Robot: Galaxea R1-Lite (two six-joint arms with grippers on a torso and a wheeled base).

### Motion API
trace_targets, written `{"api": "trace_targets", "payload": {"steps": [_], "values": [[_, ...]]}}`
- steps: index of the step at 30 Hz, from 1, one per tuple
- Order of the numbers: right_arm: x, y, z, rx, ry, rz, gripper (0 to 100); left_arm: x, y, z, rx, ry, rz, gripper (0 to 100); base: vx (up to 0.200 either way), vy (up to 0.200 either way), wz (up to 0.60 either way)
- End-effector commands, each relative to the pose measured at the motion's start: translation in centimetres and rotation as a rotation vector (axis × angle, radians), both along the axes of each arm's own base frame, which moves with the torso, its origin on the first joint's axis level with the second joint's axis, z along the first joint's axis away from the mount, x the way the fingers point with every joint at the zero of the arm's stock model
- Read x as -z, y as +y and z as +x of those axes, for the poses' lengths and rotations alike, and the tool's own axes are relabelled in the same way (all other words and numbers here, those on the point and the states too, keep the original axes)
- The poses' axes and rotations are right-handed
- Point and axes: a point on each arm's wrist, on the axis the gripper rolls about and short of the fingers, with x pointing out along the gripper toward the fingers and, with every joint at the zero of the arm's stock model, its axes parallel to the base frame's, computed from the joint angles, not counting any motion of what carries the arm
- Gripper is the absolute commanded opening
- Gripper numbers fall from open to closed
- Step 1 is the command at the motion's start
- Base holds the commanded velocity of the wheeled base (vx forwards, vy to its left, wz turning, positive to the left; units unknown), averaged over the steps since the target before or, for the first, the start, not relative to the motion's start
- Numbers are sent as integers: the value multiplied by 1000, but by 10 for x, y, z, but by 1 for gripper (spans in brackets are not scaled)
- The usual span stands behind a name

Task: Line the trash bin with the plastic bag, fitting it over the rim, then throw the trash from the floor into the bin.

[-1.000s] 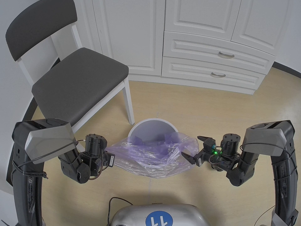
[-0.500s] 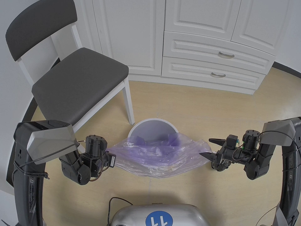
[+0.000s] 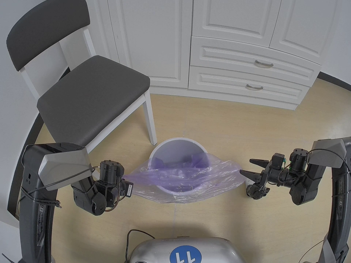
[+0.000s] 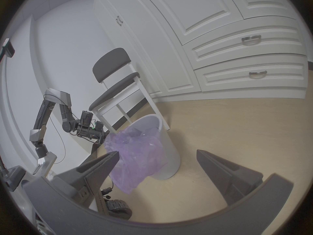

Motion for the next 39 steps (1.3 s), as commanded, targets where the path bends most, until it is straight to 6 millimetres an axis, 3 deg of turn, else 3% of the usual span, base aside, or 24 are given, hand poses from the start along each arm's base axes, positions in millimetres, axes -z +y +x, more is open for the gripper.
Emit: {"api": "trace_targets", "payload": {"steps": [1, 6, 11, 12, 13, 16, 17, 18, 21, 24, 26, 27, 29, 33, 39], "values": [[-1, -5, 2, 13, -19, 0, 100, 5, 4, 2, -10, 10, 4, 0, 0, 0, 0], [-3, -8, 5, 23, -31, 3, 100, 6, 5, 5, -16, 4, 2, 0, 0, 0, 0], [-17, -4, 7, 30, -65, 9, 100, -7, 0, 4, -12, -29, -25, 0, 0, 0, 0], [-32, 3, 6, 51, -101, 6, 100, -26, -8, 1, -7, -76, -73, 0, 0, 0, 0], [-36, 7, 6, 59, -113, 3, 100, -31, -11, 1, -9, -89, -90, 0, 0, 0, 0], [-56, 34, 1, 135, -162, -5, 100, -56, -23, -3, -9, -137, -173, 0, 0, 0, 0], [-56, 34, 1, 135, -162, -5, 100, -56, -23, -3, -9, -137, -173, 0, 0, 0, 0], [-65, 63, -6, 194, -185, -15, 100, -67, -30, -4, -6, -165, -218, 0, 0, 0, 0], [-70, 101, -19, 226, -225, -52, 100, -72, -38, 0, -10, -188, -269, 0, 0, 0, 0], [-65, 133, -36, 257, -263, -149, 100, -71, -41, 8, -27, -202, -311, 0, 0, 0, 0], [-61, 141, -44, 257, -266, -182, 100, -70, -42, 10, -29, -201, -316, 0, 0, 0, 0], [-55, 156, -58, 237, -260, -231, 100, -67, -42, 11, -32, -199, -317, 0, 0, 0, 0], [-47, 167, -71, 198, -254, -274, 100, -64, -42, 11, -32, -193, -314, 0, 0, 0, 0], [-31, 182, -85, 140, -263, -356, 100, -64, -45, 11, -29, -193, -322, 0, 0, 0, 0], [-5, 191, -89, 115, -241, -437, 100, -62, -44, 8, -40, -177, -330, 0, 0, 0, 0]]}}
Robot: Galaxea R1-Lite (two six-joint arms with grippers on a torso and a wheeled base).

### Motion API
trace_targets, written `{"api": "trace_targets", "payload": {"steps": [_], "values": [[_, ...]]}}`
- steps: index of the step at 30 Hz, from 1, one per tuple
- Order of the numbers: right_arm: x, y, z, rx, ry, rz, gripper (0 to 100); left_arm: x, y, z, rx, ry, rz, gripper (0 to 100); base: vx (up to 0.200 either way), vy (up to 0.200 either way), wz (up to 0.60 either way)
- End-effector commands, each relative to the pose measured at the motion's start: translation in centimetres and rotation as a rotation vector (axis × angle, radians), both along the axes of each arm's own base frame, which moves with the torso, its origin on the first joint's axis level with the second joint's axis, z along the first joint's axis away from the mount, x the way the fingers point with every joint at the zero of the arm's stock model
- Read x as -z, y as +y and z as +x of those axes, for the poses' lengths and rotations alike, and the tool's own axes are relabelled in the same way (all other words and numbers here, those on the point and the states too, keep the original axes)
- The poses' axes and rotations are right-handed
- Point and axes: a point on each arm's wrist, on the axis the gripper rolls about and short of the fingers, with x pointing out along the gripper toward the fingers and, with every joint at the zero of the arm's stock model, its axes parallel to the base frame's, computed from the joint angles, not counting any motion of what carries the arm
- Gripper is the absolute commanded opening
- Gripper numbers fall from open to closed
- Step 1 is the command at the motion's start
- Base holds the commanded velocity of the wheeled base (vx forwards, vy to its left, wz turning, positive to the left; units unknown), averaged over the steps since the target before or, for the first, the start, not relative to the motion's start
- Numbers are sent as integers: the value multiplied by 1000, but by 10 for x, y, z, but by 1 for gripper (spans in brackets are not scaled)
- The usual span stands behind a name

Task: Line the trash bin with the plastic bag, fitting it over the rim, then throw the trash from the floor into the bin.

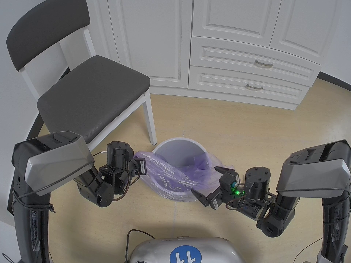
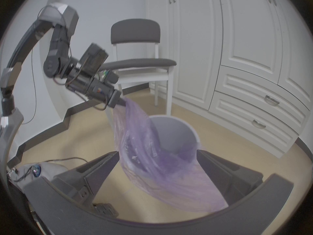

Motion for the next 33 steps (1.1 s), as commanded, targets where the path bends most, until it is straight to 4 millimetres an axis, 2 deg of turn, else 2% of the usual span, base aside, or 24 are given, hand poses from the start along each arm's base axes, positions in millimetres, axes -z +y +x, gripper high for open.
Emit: {"api": "trace_targets", "payload": {"steps": [1, 2, 7, 9, 15, 23, 27, 33], "values": [[25, 11, -7, -28, 35, -54, 100, 3, 0, -3, -1, 13, 2, 0, 0, 0, 0], [26, 11, -7, -29, 36, -56, 100, 3, 0, -3, -1, 16, 3, 100, 0, 0, 0], [32, 20, -7, -40, 31, -59, 100, 3, 6, -11, 9, 42, 42, 100, 0, 0, 0], [34, 24, -5, -14, 24, -61, 100, -3, 14, -18, 33, 42, 94, 100, 0, 0, 0], [42, 33, 1, 30, 4, -63, 100, -17, 19, -32, 92, 41, 87, 100, 0, 0, 0], [42, 47, 14, 82, -37, -16, 100, -30, 22, -35, 87, 8, 78, 100, 0, 0, 0], [48, 59, 18, 104, -41, 18, 100, -45, 28, -38, 76, -22, 70, 100, 0, 0, 0], [49, 60, 20, 116, -43, 21, 100, -53, 29, -41, 79, -41, 74, 100, 0, 0, 0]]}}
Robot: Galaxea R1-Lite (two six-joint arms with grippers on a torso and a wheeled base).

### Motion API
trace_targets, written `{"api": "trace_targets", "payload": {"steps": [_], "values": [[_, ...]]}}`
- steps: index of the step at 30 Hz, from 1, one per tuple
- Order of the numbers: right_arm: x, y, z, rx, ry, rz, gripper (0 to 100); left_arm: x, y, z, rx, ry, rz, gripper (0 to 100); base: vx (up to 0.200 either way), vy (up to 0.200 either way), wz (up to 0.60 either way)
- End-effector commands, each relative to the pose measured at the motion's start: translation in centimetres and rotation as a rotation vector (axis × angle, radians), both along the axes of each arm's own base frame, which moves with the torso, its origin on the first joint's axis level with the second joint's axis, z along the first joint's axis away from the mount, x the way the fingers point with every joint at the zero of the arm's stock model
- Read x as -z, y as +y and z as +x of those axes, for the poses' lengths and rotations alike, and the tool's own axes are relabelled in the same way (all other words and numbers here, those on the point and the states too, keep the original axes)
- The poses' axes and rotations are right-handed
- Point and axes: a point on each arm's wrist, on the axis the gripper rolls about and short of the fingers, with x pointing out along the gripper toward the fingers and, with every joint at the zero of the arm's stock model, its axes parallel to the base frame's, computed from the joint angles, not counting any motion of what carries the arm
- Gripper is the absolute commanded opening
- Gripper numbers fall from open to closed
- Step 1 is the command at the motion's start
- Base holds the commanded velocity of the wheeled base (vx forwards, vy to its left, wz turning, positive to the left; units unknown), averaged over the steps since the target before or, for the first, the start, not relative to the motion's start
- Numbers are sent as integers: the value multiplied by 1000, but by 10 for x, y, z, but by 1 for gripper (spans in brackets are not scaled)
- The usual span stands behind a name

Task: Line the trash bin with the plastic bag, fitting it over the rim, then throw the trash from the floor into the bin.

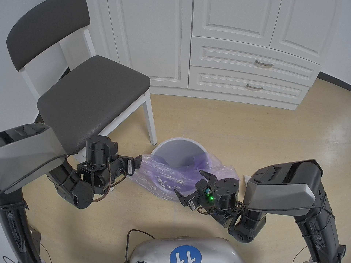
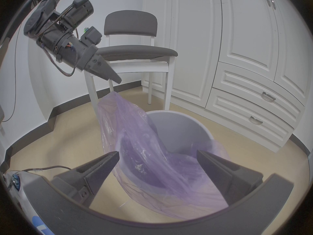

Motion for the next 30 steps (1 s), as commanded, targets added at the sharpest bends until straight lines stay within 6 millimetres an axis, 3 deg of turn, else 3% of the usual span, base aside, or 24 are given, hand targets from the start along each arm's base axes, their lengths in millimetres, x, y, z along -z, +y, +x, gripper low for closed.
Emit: {"api": "trace_targets", "payload": {"steps": [1, 8, 15, 16, 22, 26, 28, 30], "values": [[5, 1, 1, -1, -5, 4, 100, -15, 2, -5, 1, -34, -13, 100, 0, 0, 0], [10, 0, 4, 7, 0, 0, 100, -24, 2, -8, 2, -55, -22, 100, 0, 0, 0], [17, 6, 21, 58, -25, 51, 100, -31, 4, -10, -5, -77, -29, 100, 0, 0, 0], [16, 7, 21, 62, -26, 63, 0, -31, 4, -10, -7, -77, -28, 100, 0, 0, 0], [12, 6, 23, 71, -29, 81, 0, -34, 7, -7, -20, -89, -29, 100, 0, 0, 0], [2, 8, 27, 72, -55, 103, 0, -48, 11, -11, -29, -124, -41, 100, 0, 0, 0], [-7, 8, 35, 75, -88, 129, 0, -55, 14, -13, -33, -142, -44, 100, 0, 0, 0], [-23, 8, 59, 104, -125, 142, 0, -63, 17, -15, -38, -164, -49, 100, 0, 0, 0]]}}
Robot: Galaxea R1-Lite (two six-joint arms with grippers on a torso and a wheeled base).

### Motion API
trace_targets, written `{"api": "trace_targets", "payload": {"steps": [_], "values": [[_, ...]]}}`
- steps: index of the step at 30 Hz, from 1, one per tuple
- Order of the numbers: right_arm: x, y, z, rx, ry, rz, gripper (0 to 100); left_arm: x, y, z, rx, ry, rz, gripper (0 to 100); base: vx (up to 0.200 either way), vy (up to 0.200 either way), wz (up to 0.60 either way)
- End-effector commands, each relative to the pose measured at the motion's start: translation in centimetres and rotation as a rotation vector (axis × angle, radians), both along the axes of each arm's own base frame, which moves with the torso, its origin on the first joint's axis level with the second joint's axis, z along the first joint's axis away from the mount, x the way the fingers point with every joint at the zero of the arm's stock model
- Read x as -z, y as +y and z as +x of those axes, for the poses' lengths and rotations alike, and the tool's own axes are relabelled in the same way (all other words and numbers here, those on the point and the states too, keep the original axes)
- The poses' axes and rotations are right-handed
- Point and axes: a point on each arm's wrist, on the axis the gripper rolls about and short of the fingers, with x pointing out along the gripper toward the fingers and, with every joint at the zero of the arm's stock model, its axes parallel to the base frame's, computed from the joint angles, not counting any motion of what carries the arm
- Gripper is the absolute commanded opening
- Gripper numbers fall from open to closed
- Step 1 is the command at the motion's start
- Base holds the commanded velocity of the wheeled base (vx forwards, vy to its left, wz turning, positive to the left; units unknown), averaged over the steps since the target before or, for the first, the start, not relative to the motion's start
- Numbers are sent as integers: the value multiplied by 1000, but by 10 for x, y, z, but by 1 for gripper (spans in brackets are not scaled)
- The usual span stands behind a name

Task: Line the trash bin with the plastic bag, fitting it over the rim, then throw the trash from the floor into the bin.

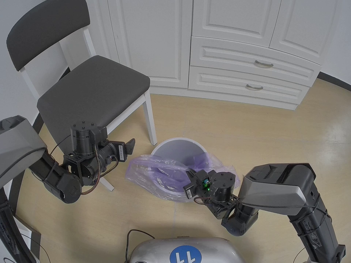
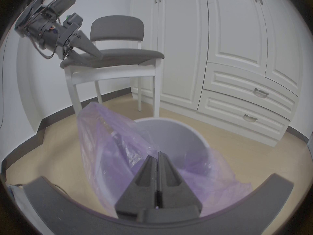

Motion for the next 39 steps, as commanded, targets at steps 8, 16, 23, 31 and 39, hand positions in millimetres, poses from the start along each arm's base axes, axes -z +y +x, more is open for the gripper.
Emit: {"api": "trace_targets", "payload": {"steps": [8, 16, 23, 31, 39], "values": [[-51, 26, 105, 80, -90, 17, 0, -28, 4, -7, -7, -119, -41, 100, 0, 0, 0], [-27, 25, 146, 134, -101, -27, 0, -54, 17, -21, -29, -192, -63, 100, 0, 0, 0], [-60, 39, 133, 183, -267, 104, 0, -58, 19, -24, -29, -201, -63, 100, 0, 0, 0], [-66, 42, 130, 188, -308, 144, 0, -57, 18, -24, -29, -198, -62, 100, 0, 0, 0], [-85, 34, 130, 199, -387, 202, 0, -52, 17, -22, -25, -186, -42, 100, 0, 0, 0]]}}
